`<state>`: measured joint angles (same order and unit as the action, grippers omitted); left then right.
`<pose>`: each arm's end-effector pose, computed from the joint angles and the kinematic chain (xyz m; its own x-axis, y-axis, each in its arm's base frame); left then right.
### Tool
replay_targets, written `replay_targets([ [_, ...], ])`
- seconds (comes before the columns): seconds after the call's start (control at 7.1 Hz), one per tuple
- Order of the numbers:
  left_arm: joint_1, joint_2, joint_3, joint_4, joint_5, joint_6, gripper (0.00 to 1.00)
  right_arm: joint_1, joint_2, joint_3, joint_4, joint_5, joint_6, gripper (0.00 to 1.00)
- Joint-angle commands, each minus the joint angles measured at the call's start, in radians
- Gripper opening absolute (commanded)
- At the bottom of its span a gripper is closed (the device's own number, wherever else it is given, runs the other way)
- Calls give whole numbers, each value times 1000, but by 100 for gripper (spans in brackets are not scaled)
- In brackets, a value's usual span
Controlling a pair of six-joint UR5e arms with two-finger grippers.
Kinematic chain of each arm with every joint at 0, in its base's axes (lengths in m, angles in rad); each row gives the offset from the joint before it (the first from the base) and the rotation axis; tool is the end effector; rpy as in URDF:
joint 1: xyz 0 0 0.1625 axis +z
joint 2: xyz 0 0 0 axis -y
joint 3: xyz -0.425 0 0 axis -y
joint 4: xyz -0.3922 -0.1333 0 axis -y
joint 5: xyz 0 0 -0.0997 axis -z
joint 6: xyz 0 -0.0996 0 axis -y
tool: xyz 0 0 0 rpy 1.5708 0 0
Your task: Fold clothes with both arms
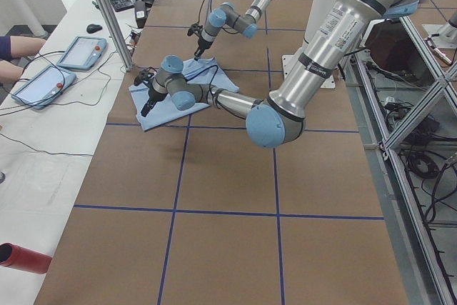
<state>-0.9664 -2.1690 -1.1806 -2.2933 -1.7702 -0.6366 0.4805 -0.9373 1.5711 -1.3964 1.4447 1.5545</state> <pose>0.3390 -0.6907 0.4111 0.7778 0.2608 -0.5719 0.1528 0.8041 0.5745 -0.5604 -0.4565 0.2689 0.6213 0.3056 0.7215 -0.5291 0.8428 0.0987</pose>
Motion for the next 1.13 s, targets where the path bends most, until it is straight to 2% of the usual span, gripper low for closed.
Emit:
replay_targets([
  [0.0, 0, -2, -1, 0, 0, 0, 100, -170, -150, 241, -125, -129, 92, 0],
  [0.14, 0, -2, -1, 0, 0, 0, 100, -218, -185, 274, -131, -177, 108, 0],
  [0.42, 0, -2, -2, 0, 0, 0, 100, -255, -247, 305, -130, -211, 122, 0],
  [0.56, 0, -2, -2, 0, 0, 0, 100, -255, -255, 323, -128, -202, 105, 60],
  [0.7, 0, -2, -2, -2, 0, 0, 100, -253, -249, 366, -131, -179, 61, 100],
  [0.84, 0, -2, -2, -2, 0, 0, 100, -225, -238, 398, -131, -124, -55, 100],
  [0.99, 0, -2, -2, -2, 0, 0, 100, -218, -223, 386, -131, -106, -113, 100],
])
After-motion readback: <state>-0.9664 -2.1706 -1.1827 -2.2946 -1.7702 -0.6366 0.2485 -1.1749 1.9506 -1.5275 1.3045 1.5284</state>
